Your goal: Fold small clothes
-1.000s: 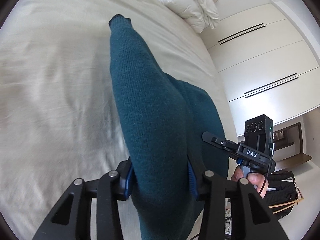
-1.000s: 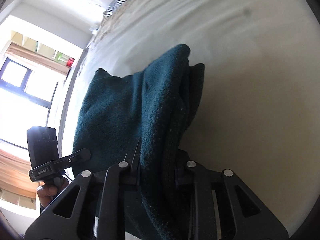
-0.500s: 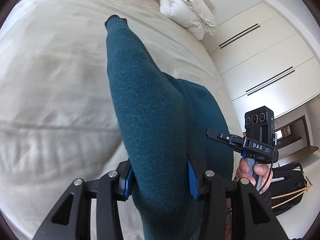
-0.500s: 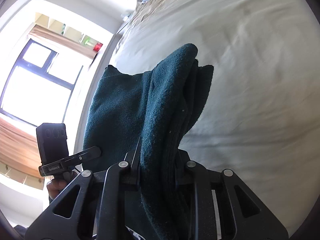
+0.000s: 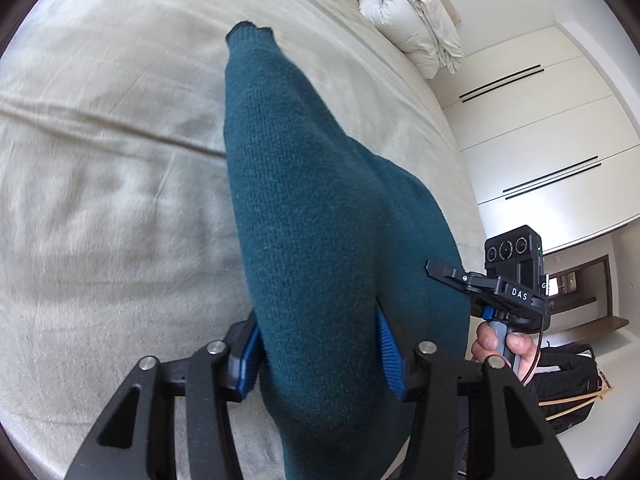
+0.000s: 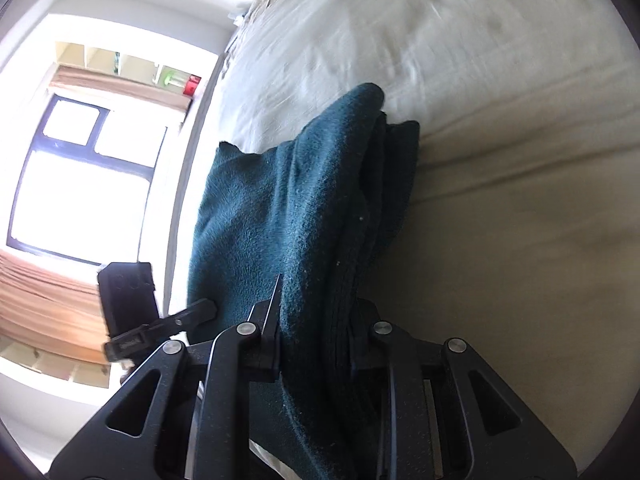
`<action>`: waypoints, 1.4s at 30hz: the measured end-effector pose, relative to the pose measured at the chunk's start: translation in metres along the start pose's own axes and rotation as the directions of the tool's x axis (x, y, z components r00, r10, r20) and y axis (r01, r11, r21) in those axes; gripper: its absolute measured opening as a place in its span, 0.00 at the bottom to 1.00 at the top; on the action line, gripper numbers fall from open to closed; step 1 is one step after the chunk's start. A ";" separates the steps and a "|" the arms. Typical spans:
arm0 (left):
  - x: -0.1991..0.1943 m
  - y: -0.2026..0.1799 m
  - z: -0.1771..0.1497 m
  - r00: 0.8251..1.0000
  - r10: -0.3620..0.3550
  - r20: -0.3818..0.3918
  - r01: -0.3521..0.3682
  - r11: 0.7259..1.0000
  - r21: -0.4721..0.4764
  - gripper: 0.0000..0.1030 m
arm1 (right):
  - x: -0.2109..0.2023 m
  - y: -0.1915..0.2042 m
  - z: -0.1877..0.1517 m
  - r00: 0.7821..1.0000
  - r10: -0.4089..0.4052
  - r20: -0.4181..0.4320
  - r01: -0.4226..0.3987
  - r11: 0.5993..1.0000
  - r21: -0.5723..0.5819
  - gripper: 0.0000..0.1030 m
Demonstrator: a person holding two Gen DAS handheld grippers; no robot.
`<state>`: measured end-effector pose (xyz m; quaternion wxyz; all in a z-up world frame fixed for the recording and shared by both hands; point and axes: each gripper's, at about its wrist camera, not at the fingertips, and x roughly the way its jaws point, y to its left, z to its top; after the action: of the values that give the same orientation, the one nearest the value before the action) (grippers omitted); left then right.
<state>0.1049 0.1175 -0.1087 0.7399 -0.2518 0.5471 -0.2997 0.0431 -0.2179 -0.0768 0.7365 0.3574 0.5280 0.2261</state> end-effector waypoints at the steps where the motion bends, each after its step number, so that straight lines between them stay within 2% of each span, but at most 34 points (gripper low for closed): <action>1: 0.001 0.001 -0.001 1.000 0.002 0.002 -0.002 1.000 0.001 0.56 | -0.001 -0.004 -0.002 1.000 0.008 0.000 -0.008 1.000 0.005 0.21; 5: 0.000 0.004 -0.007 1.000 0.012 0.020 -0.013 1.000 0.013 0.61 | -0.001 -0.020 -0.010 1.000 0.022 0.001 -0.022 1.000 0.018 0.24; 7: 0.001 0.003 -0.009 0.999 0.016 0.035 -0.017 1.000 0.014 0.63 | -0.008 -0.032 0.004 0.999 0.044 0.001 -0.044 0.998 0.044 0.25; 10: -0.002 -0.004 -0.012 0.996 0.048 0.071 -0.050 0.998 0.034 0.67 | -0.011 -0.041 0.000 0.997 0.075 0.018 -0.077 0.994 0.082 0.27; 13: -0.014 -0.022 -0.022 0.980 0.144 0.137 -0.158 0.983 0.095 0.73 | -0.015 -0.046 -0.002 0.996 0.078 0.040 -0.081 0.993 0.082 0.27; 14: -0.017 -0.027 -0.023 0.971 0.177 0.162 -0.196 0.974 0.112 0.75 | -0.021 -0.046 -0.005 0.996 0.072 0.049 -0.076 0.994 0.080 0.27; 15: -0.024 -0.034 -0.028 0.953 0.222 0.204 -0.251 0.959 0.130 0.80 | -0.025 -0.046 -0.007 0.996 0.066 0.056 -0.071 0.995 0.075 0.27; 16: -0.033 -0.042 -0.033 0.927 0.272 0.258 -0.315 0.938 0.144 0.85 | -0.032 -0.045 -0.010 0.996 0.053 0.068 -0.058 0.996 0.064 0.27; 17: -0.043 -0.051 -0.039 0.893 0.317 0.319 -0.379 0.912 0.155 0.88 | -0.039 -0.042 -0.013 0.996 0.034 0.082 -0.039 0.998 0.050 0.27; 19: -0.058 -0.066 -0.050 0.831 0.369 0.416 -0.468 0.868 0.164 1.00 | -0.052 -0.036 -0.020 0.994 -0.009 0.112 0.006 1.000 0.020 0.27; 20: -0.069 -0.077 -0.059 0.781 0.393 0.485 -0.522 0.838 0.160 1.00 | -0.059 -0.030 -0.025 0.991 -0.041 0.128 0.041 0.999 0.001 0.27; 23: -0.089 -0.102 -0.076 0.674 0.421 0.607 -0.617 0.773 0.149 1.00 | -0.080 -0.009 -0.038 0.971 -0.148 0.186 0.161 0.985 -0.055 0.27; 24: -0.094 -0.112 -0.083 0.629 0.433 0.646 -0.656 0.742 0.141 1.00 | -0.088 -0.003 -0.042 0.963 -0.172 0.205 0.189 0.979 -0.069 0.28; 25: -0.096 -0.123 -0.088 0.590 0.444 0.675 -0.688 0.714 0.132 1.00 | -0.094 0.005 -0.048 0.952 -0.200 0.230 0.224 0.971 -0.085 0.28; 27: -0.100 -0.142 -0.100 0.510 0.468 0.722 -0.757 0.642 0.120 1.00 | -0.104 0.019 -0.057 0.929 -0.250 0.273 0.288 0.951 -0.109 0.36; 28: -0.103 -0.151 -0.106 0.470 0.466 0.750 -0.783 0.611 0.111 1.00 | -0.111 0.028 -0.065 0.910 -0.282 0.306 0.330 0.936 -0.119 0.47; 29: -0.105 -0.159 -0.111 0.432 0.459 0.776 -0.804 0.586 0.101 1.00 | -0.116 0.036 -0.071 0.892 -0.302 0.337 0.361 0.923 -0.130 0.51; 30: -0.110 -0.162 -0.116 0.408 0.450 0.795 -0.816 0.570 0.096 1.00 | -0.121 0.049 -0.079 0.866 -0.325 0.380 0.405 0.902 -0.151 0.51; 31: -0.114 -0.167 -0.120 0.380 0.446 0.810 -0.830 0.551 0.086 1.00 | -0.125 0.059 -0.085 0.850 -0.337 0.406 0.431 0.886 -0.168 0.52; 32: -0.113 -0.175 -0.125 0.308 0.465 0.830 -0.866 0.498 0.042 1.00 | -0.129 0.071 -0.091 0.831 -0.349 0.434 0.462 0.867 -0.188 0.56; 33: -0.113 -0.178 -0.129 0.250 0.484 0.838 -0.892 0.452 0.005 1.00 | -0.134 0.081 -0.098 0.809 -0.359 0.465 0.491 0.848 -0.199 0.58; 34: -0.114 -0.182 -0.134 0.204 0.498 0.843 -0.910 0.413 -0.024 1.00 | -0.139 0.090 -0.103 0.789 -0.366 0.493 0.514 0.833 -0.203 0.62; 35: -0.115 -0.185 -0.135 0.200 0.499 0.843 -0.914 0.405 -0.024 1.00 | -0.144 0.098 -0.109 0.768 -0.368 0.524 0.536 0.818 -0.210 0.67; 36: -0.117 -0.184 -0.136 0.225 0.502 0.835 -0.905 0.425 -0.012 1.00 | -0.148 0.108 -0.116 0.740 -0.367 0.564 0.563 0.797 -0.220 0.70; 38: -0.121 -0.181 -0.132 0.300 0.544 0.783 -0.869 0.495 -0.011 1.00 | -0.158 0.126 -0.129 0.688 -0.363 0.628 0.606 0.763 -0.223 0.83; 39: -0.122 -0.179 -0.131 0.331 0.565 0.756 -0.854 0.520 -0.014 1.00 | -0.162 0.134 -0.136 0.657 -0.365 0.659 0.632 0.744 -0.218 0.86; 41: -0.119 -0.172 -0.124 0.393 0.610 0.688 -0.831 0.555 -0.018 1.00 | -0.170 0.147 -0.146 0.608 -0.374 0.700 0.673 0.712 -0.203 0.90; 42: -0.115 -0.168 -0.120 0.411 0.625 0.664 -0.828 0.561 -0.016 1.00 | -0.172 0.153 -0.150 0.598 -0.377 0.708 0.683 0.702 -0.203 0.90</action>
<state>-0.0641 0.0782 0.0515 0.9559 0.0566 0.2792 0.0711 -0.1494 -0.1982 0.1182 0.9609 0.0476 0.2715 -0.0242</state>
